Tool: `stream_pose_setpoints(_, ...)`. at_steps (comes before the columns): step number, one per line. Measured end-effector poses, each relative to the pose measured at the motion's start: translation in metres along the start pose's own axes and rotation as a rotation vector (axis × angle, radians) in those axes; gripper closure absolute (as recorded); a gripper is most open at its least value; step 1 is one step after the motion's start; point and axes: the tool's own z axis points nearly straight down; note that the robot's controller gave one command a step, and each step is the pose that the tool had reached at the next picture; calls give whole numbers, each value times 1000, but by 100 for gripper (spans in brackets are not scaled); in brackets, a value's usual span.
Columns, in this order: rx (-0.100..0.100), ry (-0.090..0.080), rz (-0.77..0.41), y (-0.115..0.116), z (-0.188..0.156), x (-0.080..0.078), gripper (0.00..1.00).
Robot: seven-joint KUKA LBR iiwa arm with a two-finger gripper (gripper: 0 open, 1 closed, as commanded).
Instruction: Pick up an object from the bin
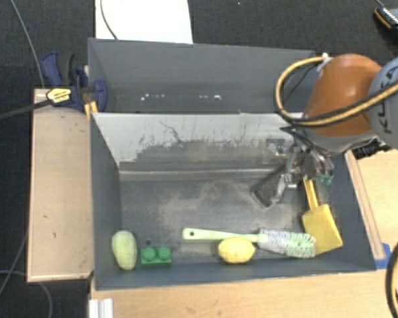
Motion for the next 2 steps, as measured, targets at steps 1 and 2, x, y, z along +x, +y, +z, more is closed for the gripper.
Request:
stream_pose_setpoints(1,1,-8,-2,0,-4,-2,0)
stream_pose_setpoints(2,1,-5,-232,-71,93,-14,0)
